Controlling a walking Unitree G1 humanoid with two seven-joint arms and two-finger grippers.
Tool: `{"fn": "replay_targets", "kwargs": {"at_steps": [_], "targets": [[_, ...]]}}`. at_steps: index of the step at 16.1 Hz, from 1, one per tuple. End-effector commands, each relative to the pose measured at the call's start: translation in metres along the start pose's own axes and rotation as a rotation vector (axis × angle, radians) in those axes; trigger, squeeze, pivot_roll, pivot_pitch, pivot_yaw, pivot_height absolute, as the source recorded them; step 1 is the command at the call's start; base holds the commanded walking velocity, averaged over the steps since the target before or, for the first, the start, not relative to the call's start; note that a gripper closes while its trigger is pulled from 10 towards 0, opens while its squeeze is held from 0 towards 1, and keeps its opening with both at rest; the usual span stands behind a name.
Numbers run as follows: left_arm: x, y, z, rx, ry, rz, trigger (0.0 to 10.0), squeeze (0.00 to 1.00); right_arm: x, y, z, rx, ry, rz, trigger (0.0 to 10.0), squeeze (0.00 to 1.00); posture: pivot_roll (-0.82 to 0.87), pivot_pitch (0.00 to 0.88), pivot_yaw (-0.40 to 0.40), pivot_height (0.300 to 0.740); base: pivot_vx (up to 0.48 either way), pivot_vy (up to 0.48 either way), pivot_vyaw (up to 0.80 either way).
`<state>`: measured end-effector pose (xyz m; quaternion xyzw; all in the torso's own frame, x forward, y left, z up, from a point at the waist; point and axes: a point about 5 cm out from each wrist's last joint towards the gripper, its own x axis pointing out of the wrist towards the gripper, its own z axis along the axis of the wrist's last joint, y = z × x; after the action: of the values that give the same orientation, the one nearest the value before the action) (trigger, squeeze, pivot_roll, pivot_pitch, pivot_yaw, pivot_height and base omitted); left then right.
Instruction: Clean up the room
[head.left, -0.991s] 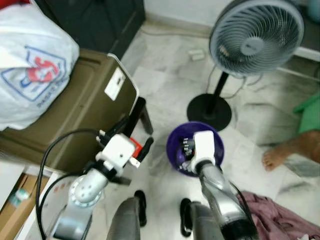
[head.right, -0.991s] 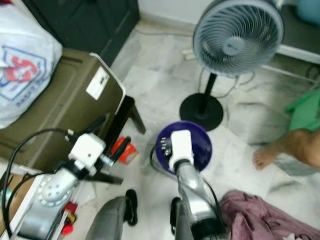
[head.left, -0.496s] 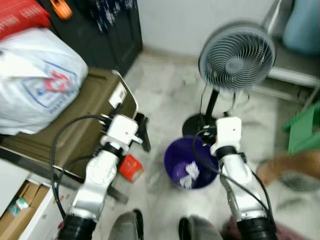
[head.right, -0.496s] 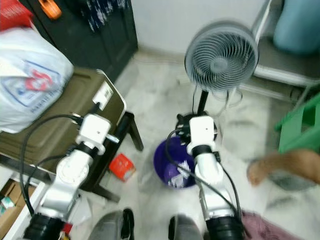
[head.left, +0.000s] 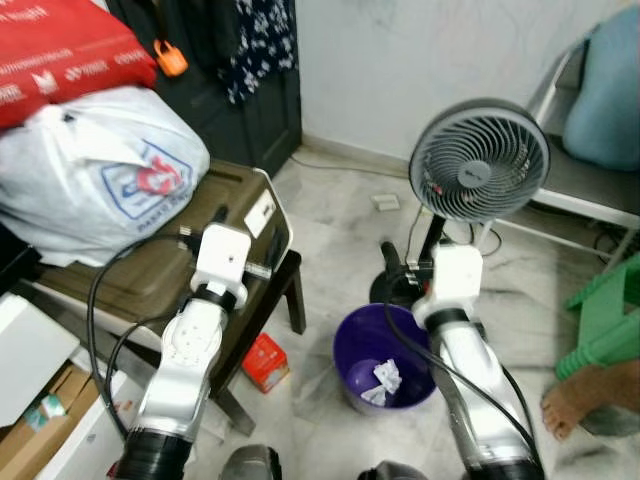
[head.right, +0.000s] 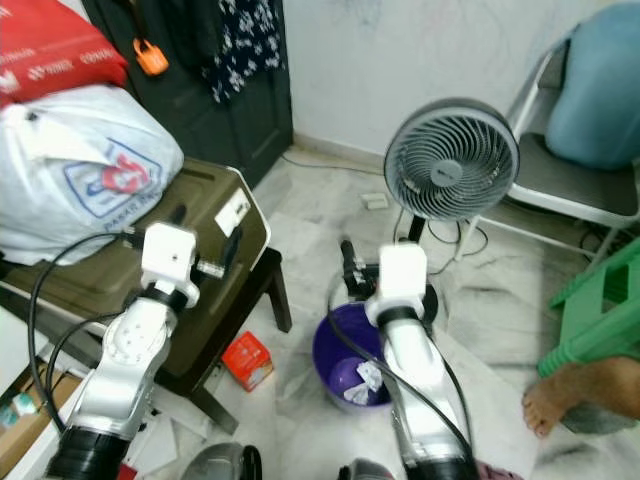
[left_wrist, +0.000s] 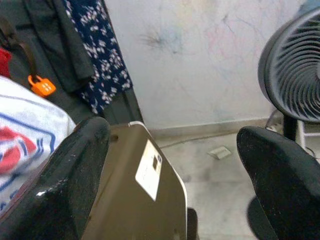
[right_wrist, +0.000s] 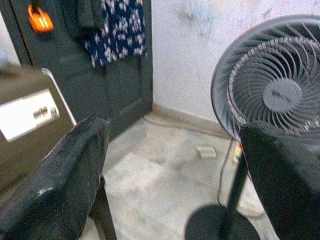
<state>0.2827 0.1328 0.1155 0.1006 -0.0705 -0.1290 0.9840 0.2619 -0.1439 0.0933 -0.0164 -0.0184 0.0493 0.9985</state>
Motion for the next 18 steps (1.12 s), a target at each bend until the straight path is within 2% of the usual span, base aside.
{"fn": "replay_targets", "kwargs": {"at_steps": [1, 3, 5, 8, 9, 10, 11, 12, 14, 15, 16, 18], "targets": [[-0.004, 0.005, -0.002, 0.001, 0.000, 0.001, 10.0, 0.00, -0.003, -0.002, 0.007, 0.001, -0.032, 0.006, 10.0, 1.00, -0.03, 0.000, 0.038, 0.740, 0.000, 0.000, 0.00], [-0.011, 0.003, -0.009, -0.005, 0.020, 0.000, 10.0, 0.00, -0.014, -0.015, 0.000, 0.028, 0.008, -0.048, 10.0, 1.00, -0.02, 0.000, 0.030, 0.740, 0.000, 0.000, 0.00], [-0.018, 0.000, -0.011, -0.010, 0.035, -0.029, 10.0, 0.00, -0.013, 0.000, 0.007, 0.030, -0.018, 0.007, 10.0, 1.00, -0.01, 0.000, 0.038, 0.740, 0.000, 0.000, 0.00], [-0.026, -0.001, -0.013, -0.034, 0.040, -0.052, 10.0, 0.00, -0.018, 0.012, 0.008, 0.042, -0.024, 0.026, 10.0, 1.00, -0.02, 0.000, 0.051, 0.740, 0.000, 0.000, 0.00], [-0.024, -0.009, -0.011, -0.030, 0.029, -0.083, 10.0, 0.00, -0.019, 0.010, 0.003, 0.040, -0.001, 0.025, 10.0, 0.09, -0.03, 0.000, 0.052, 0.740, 0.000, 0.000, 0.00], [-0.019, -0.011, -0.007, -0.042, 0.010, -0.087, 10.0, 0.00, -0.018, 0.008, 0.001, 0.033, 0.012, 0.025, 10.0, 0.00, -0.03, 0.000, 0.043, 0.740, 0.000, 0.000, 0.80], [-0.012, -0.011, -0.001, -0.062, -0.019, -0.067, 10.0, 0.00, -0.014, 0.006, -0.001, 0.022, 0.022, 0.025, 10.0, 0.00, -0.04, 0.000, 0.035, 0.740, 0.000, 0.000, 0.80], [-0.006, -0.016, 0.000, -0.045, -0.041, -0.071, 10.0, 0.00, -0.007, 0.004, 0.000, 0.018, 0.020, 0.041, 10.0, 0.00, -0.06, 0.000, 0.018, 0.740, 0.000, 0.000, 0.80], [-0.007, -0.021, -0.003, -0.057, -0.023, -0.066, 10.0, 0.00, -0.003, 0.004, 0.000, 0.019, 0.034, 0.036, 10.0, 0.00, -0.05, 0.000, 0.012, 0.740, 0.000, 0.000, 0.80], [-0.019, -0.021, -0.001, -0.018, -0.032, -0.069, 10.0, 0.00, -0.005, 0.015, 0.004, 0.033, 0.027, 0.063, 10.0, 0.00, -0.03, 0.000, 0.028, 0.740, 0.000, 0.000, 0.80], [-0.021, -0.020, -0.001, -0.010, -0.035, -0.067, 10.0, 0.00, -0.005, 0.016, 0.005, 0.043, 0.024, 0.061, 10.0, 0.00, -0.02, 0.001, 0.036, 0.740, 0.000, 0.000, 0.80], [-0.019, -0.008, -0.004, -0.048, -0.016, -0.017, 10.0, 0.00, 0.002, 0.020, 0.015, 0.064, -0.021, 0.052, 10.0, 0.00, -0.02, 0.001, 0.056, 0.740, 0.000, 0.000, 0.80]]}}
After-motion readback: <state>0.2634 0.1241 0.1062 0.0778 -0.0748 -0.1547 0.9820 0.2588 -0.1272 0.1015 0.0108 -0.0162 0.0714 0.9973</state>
